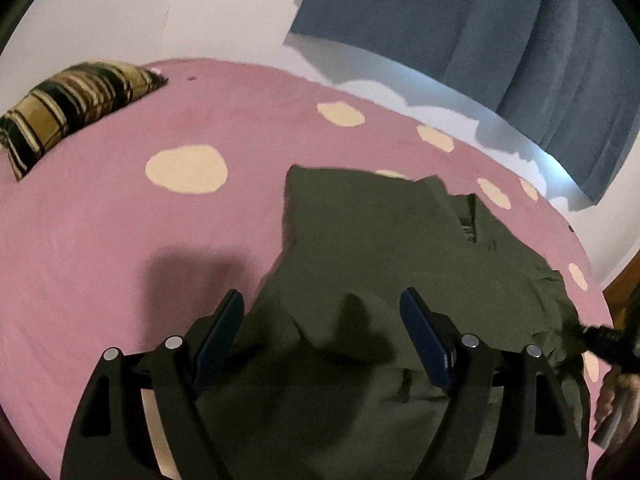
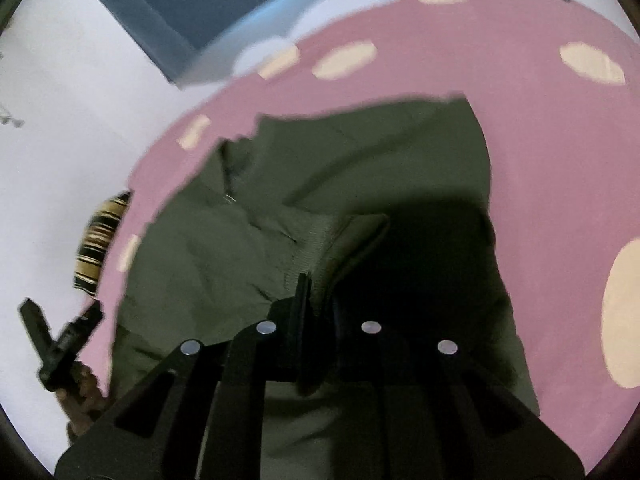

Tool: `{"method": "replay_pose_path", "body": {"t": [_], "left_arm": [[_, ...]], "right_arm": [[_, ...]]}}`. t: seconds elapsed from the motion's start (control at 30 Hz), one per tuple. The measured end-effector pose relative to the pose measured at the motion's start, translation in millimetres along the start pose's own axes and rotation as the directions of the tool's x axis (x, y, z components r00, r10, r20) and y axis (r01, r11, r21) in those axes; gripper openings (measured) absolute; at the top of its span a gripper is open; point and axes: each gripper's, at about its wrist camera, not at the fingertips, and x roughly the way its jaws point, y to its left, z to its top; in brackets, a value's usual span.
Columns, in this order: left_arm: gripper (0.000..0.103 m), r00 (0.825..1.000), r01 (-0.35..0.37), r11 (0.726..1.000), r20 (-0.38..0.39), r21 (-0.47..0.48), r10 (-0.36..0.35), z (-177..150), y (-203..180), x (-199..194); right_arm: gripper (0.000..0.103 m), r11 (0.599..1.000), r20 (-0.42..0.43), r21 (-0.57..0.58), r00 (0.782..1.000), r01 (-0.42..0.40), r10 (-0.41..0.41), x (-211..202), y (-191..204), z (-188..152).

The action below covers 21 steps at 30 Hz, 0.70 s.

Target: Fold small clothes

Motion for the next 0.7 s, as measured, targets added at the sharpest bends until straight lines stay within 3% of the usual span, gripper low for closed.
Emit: {"method": "replay_pose_path", "body": {"t": [0.23,0.37,0.53,0.7], "left_arm": [[0.079,0.996,-0.055,0.998,-0.07,-0.016,0.054,-4,12,20],[0.079,0.991,-0.048,0.998,-0.124,-0.048,0.042,-8,24,35],[0.079,0.991,0.0,0.998,-0.131,-0.068,-0.009,-5,30,27],[0.079,0.984,0.128,0.992,-0.123,-0.017,-0.129,-6,32,-8]], "right_arm": [[0.011,0.999,-0.03,0.051,0.999,-0.016,0.018,20,-18,-4],[0.012,0.998,-0.04,0.052,0.998,-0.04,0.042,20,-21,-1],[0.023,0.988,-0.011,0.102,0.993,-0.118,0.119,1,-28,-5],[0.039,0.985,0.057,0.074,0.987,-0.154,0.15,-47,-30,-19]]}}
